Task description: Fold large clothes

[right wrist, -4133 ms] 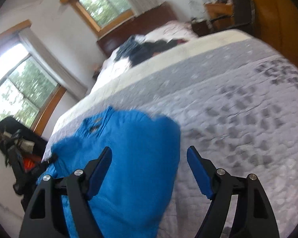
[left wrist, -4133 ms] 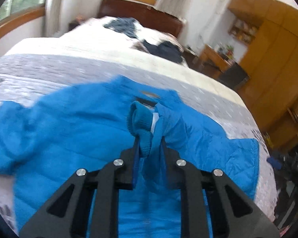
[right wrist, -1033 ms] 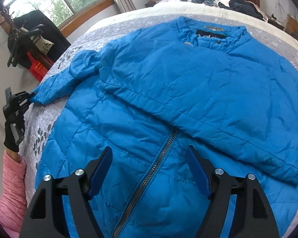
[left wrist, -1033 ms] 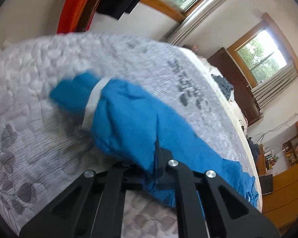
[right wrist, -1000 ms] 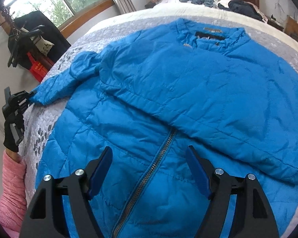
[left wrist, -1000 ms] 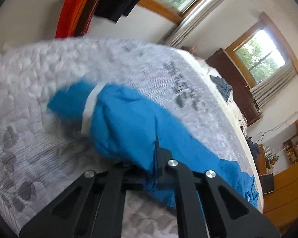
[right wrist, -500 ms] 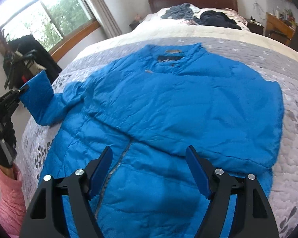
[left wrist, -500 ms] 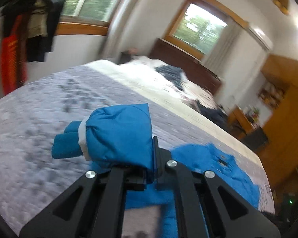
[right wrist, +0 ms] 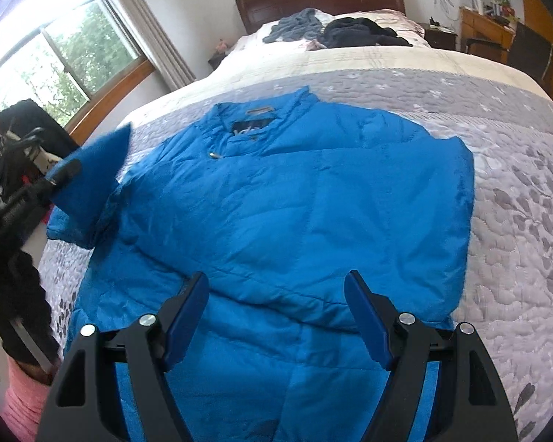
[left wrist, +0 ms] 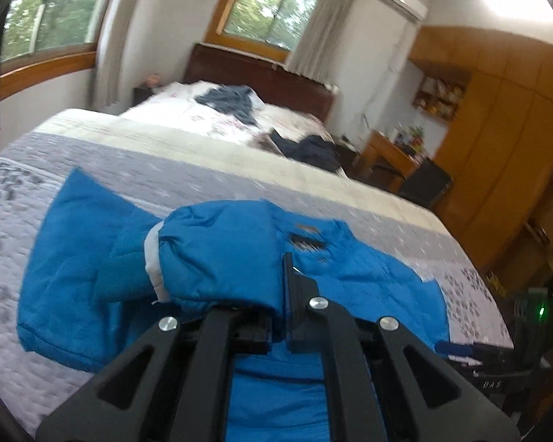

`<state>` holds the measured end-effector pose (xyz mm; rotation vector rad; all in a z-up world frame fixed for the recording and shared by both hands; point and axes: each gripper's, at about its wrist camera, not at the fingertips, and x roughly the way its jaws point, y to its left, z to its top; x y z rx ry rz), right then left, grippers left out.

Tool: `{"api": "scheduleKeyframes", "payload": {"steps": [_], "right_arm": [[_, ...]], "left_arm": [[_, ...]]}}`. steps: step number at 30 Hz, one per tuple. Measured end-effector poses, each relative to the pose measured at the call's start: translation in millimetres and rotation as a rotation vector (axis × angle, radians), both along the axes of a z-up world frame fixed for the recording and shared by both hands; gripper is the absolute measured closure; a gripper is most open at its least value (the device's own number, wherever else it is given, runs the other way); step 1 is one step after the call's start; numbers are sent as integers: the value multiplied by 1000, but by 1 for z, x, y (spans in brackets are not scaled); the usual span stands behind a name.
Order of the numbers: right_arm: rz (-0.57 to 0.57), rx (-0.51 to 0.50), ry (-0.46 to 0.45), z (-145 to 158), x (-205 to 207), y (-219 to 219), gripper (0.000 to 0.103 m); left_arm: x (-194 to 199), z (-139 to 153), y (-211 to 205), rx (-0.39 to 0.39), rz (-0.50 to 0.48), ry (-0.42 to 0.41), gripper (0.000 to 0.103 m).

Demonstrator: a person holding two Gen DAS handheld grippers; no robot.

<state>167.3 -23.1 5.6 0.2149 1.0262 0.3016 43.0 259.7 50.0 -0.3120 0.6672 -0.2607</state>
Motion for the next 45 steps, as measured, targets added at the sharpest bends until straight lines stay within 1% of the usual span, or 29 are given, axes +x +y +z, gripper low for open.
{"api": "scheduleKeyframes", "payload": {"steps": [3,5,9,10,12,14,15,16,17,19,21,23,25,27,28,30,32,34,37,39,40,41,42,44,45], "right_arm": [[-11,6,6,-2,2,-5,27],[-13,8,10,-3,3,-7,27],[-24,9,23,-8,6,-10,27],[-26,9,29,-11,7,-10,27],[-30,9,38,-13,9,-11,27],[-32,11,44,-16,10,-12,27],[-31,11,45,-17,10,-12,27],[-30,11,44,-17,10,-12,27],[-32,11,43,-17,10,-11,27],[-31,14,42,-15,9,-10,27],[-15,30,40,-13,7,-5,27],[18,71,45,-9,7,1,27],[46,111,56,-5,9,10,27],[74,126,72,0,15,26,27],[100,122,85,3,21,39,27],[145,126,102,7,31,61,27],[182,159,134,7,46,87,26],[199,182,164,2,57,103,26],[201,172,209,-13,75,126,27],[197,163,237,-24,82,137,35],[202,168,256,-30,85,142,45],[201,170,272,-35,87,145,53],[193,162,275,-38,88,146,57],[195,167,263,-36,86,144,78],[192,177,253,-31,84,139,80]], "left_arm": [[11,-24,-14,5,-30,51,101],[15,-42,-28,33,-55,81,101],[25,-61,-44,63,-108,134,100],[28,-69,-46,57,-121,159,96],[33,-80,-46,36,-156,205,95],[34,-83,-38,-10,-177,229,94],[32,-82,-31,-52,-196,245,90],[27,-80,-27,-81,-219,255,82],[22,-77,-23,-103,-243,256,78],[6,-69,-15,-138,-287,245,66],[-10,-59,-1,-172,-329,216,62],[-27,-45,24,-171,-310,148,61],[-34,-33,46,-145,-251,90,60],[-33,-22,67,-83,-157,40,60],[-31,-21,75,-67,-117,30,59],[-28,-20,88,-74,-69,21,59],[-25,-23,100,-82,-17,12,59],[-25,-27,107,-89,0,17,59],[-23,-33,119,-119,5,37,59],[-21,-35,126,-132,20,44,59],[-19,-36,128,-135,24,46,59],[-19,-35,128,-138,26,47,59],[-18,-35,130,-141,30,50,59],[-19,-33,134,-143,33,50,59],[-18,-32,134,-141,33,52,59]]}}
